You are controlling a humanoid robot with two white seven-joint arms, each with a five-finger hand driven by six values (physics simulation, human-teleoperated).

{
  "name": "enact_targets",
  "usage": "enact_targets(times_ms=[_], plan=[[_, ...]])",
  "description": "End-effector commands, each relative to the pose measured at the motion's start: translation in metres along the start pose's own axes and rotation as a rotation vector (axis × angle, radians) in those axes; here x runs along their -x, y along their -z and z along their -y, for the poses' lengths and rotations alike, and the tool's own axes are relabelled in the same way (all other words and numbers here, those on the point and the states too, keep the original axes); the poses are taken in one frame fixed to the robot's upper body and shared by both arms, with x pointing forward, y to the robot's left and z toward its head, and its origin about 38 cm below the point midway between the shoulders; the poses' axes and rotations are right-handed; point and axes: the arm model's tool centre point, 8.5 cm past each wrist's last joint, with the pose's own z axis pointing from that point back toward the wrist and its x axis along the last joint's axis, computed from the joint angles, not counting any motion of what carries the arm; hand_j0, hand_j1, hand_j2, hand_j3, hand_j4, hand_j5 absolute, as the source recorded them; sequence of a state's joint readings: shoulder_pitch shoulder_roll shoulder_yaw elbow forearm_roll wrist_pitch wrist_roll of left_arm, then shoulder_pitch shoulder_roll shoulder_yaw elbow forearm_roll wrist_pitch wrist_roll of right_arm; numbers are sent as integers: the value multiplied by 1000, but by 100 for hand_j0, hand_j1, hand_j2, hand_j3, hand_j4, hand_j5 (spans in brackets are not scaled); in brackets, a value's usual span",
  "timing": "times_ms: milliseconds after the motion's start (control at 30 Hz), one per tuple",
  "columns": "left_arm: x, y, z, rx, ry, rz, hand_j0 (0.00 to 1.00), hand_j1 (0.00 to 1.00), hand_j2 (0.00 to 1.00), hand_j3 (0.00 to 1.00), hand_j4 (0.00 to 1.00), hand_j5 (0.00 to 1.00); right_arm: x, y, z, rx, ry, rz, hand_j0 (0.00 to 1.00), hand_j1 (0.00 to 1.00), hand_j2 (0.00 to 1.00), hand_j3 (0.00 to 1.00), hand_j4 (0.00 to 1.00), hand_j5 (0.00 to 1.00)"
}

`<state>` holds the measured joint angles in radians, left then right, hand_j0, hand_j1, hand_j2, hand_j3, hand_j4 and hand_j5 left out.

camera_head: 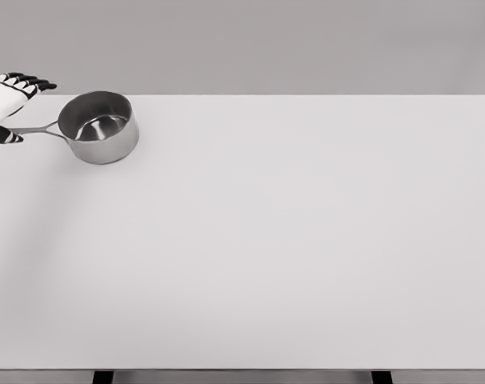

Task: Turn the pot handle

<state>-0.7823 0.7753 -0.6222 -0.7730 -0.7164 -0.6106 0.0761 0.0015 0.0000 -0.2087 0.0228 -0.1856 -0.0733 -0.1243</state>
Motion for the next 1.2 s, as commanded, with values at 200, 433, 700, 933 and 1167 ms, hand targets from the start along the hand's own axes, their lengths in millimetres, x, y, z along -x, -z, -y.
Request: enact_targets(times_ms=[200,433,700,933,1167], plan=[[8,-3,2,11,0,-25,100,100,100,100,100,100,0,0,0,0,0,0,100,100,100,100,100,100],[10,-3,-1,9,2,-33,100,100,100,100,100,100,0,0,0,0,0,-1,100,100,100,100,100,100],[8,5,3,13,-15,-39,100,100,100,100,100,100,0,0,0,0,1,0,100,100,100,100,100,100],[8,7,0,11,-14,-39,100,100,100,100,100,100,0,0,0,0,0,-1,100,100,100,100,100,100],[17,4,6,26,-34,-76,100,100,100,100,100,100,0,0,0,0,0,-1,100,100,100,100,100,100]])
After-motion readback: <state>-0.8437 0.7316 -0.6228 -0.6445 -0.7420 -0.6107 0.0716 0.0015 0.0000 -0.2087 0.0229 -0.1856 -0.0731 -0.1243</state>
